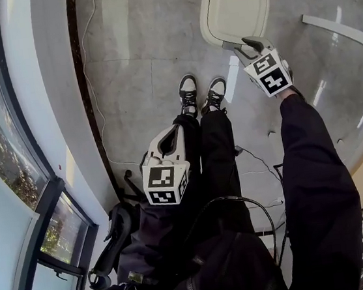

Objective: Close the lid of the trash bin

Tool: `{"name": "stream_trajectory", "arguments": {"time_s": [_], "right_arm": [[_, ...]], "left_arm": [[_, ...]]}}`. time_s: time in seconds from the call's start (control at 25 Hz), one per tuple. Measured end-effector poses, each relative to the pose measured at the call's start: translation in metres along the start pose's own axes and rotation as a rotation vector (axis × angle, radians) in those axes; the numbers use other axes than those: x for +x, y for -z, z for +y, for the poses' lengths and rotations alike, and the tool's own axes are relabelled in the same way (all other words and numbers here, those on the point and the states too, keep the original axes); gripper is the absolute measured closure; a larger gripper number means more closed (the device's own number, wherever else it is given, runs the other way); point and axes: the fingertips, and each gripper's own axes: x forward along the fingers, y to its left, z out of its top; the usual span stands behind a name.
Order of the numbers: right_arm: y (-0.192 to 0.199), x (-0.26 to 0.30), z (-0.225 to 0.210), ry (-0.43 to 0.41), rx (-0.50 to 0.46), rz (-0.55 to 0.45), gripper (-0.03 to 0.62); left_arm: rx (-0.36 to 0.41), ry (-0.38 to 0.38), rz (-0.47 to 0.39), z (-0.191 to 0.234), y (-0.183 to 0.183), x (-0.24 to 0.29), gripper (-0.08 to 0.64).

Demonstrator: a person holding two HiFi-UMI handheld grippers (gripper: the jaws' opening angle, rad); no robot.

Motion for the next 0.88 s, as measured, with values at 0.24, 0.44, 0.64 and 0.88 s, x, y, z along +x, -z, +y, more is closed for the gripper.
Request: {"name": "stream_trajectory", "arguments": {"time_s": [0.24, 0.44, 0.64, 0.88], "right_arm": [[-0.031, -0.099, 0.015, 0.079, 0.073, -0.141, 0.578], [-0.064, -0.196, 0.014, 0.193, 0.156, -0.265, 0.584], [-0.102, -0.317, 0.039, 0.276, 0.235, -0.428, 0.584], [-0.155, -0.451, 0.071, 0.389, 0.233, -0.633, 0.586]], "left_arm": [[0.063, 0.036, -0.116, -0.032, -0.065, -0.033, 0.558], [0.114, 0.051, -0.236, -0.058, -0.128, -0.068, 0.558], [0.163, 0.106, -0.353, -0.114, -0.189, -0.132, 0.558], [0.284, 0.229, -0.577, -0.184, -0.270, -0.222, 0.558]]}}
